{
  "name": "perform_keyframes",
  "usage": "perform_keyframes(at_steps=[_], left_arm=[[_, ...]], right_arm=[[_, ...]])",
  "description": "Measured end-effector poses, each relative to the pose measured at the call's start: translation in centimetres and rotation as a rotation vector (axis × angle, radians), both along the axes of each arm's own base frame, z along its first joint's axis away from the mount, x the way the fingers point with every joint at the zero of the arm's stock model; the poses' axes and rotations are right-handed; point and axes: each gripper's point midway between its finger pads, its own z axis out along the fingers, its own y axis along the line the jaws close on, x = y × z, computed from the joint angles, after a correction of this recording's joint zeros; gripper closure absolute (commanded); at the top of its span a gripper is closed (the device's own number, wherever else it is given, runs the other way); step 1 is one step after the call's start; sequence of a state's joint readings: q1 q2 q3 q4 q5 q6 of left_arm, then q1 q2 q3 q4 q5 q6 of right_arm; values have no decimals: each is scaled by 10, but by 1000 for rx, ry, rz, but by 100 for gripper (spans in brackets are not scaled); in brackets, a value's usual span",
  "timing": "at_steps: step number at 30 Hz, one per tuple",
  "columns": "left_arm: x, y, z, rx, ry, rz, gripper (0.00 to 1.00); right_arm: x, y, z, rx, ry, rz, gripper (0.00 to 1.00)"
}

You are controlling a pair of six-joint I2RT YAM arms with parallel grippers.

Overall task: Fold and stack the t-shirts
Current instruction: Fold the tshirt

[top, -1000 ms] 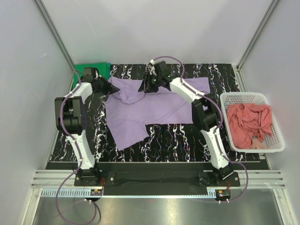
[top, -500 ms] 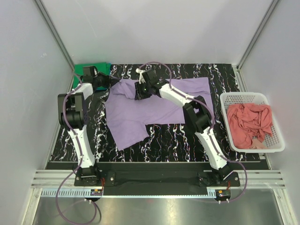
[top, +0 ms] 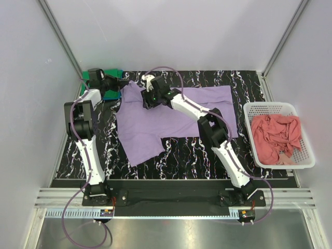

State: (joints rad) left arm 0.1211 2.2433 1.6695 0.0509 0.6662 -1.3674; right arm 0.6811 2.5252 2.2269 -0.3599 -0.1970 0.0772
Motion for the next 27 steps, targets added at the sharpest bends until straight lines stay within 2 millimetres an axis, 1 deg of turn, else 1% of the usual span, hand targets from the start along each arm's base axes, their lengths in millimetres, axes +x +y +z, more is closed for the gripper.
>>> perform_keyframes(at_steps=[3,7,10,12,14,17,22,27], left_arm=[[0,0,-3,0,3,0,100],[0,-1,-8,-2,14,-2,100],[0,-1,-9,-1,19,-2,100],[-1,-1,-10,3,19,-5,100],[-2,-1,-12,7,24,-7,100],[-4,-1,-14,15,31,-13,100],[-5,-1,-16,20,37,-16,100],[-7,-2,-20,23,44,-20,100]], right_arm=[[6,6,-2,-14,-40,-7,42],[13,3,-19,-60,-60,-32,41],[21,-1,-32,-98,-81,-57,38],[26,-6,-40,-125,-93,-71,38],[30,-7,-40,-141,-112,-82,39],[37,-8,-35,-150,-138,-99,43],[42,-12,-30,-166,-157,-123,54],[48,-10,-30,-165,-166,-139,55]])
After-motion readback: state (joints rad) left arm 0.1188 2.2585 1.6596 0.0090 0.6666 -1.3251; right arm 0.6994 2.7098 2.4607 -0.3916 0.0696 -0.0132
